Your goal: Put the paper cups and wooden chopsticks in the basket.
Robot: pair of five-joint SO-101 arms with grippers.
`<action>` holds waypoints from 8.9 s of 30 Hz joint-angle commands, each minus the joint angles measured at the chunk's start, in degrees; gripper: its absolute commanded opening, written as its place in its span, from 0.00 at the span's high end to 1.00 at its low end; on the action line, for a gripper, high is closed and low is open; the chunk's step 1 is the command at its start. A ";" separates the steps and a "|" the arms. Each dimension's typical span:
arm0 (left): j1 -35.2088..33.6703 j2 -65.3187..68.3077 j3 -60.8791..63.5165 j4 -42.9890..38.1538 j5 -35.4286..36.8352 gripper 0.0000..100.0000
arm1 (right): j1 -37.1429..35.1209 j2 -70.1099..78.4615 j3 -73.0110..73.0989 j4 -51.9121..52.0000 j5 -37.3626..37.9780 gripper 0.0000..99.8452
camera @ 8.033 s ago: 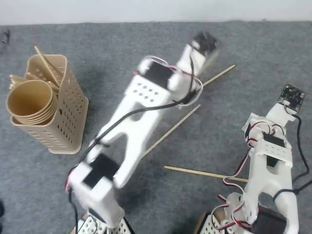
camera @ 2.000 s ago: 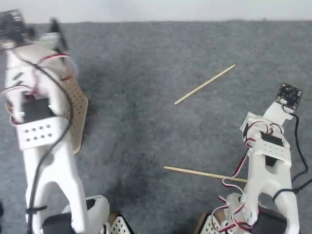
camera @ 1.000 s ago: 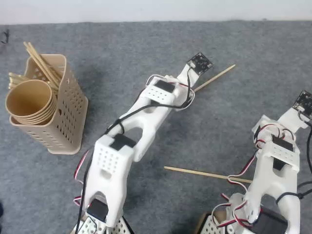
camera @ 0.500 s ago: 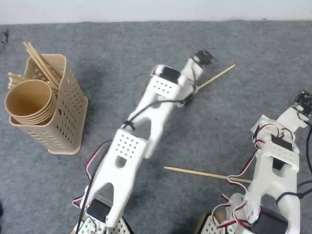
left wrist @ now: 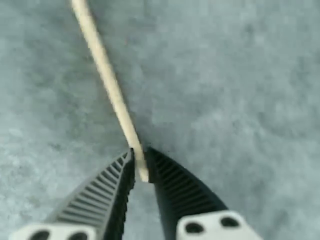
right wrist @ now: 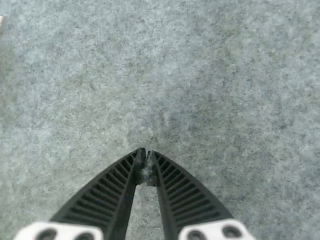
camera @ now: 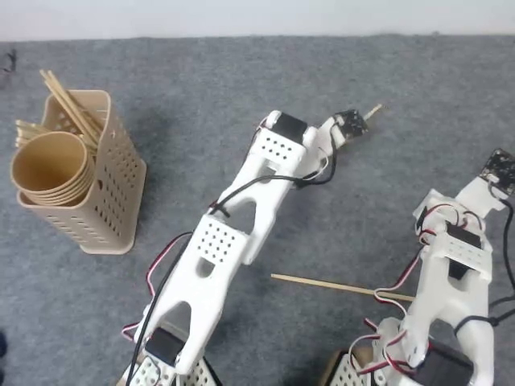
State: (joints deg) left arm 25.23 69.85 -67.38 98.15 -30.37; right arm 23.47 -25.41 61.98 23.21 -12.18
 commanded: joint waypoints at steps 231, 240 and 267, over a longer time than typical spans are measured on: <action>18.90 -87.30 105.27 -45.45 12.57 0.85 | 8.04 -1.98 -1.14 -1.01 -6.24 0.99; 31.47 -71.82 100.35 -47.82 10.11 0.85 | 8.48 -1.98 -0.79 -2.86 -6.33 0.99; 29.80 -50.46 80.40 -33.23 9.67 0.85 | 12.00 -7.69 2.37 -3.38 -6.33 0.99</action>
State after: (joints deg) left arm 55.12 19.38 15.25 63.87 -19.82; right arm 35.16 -29.01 63.74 20.92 -17.89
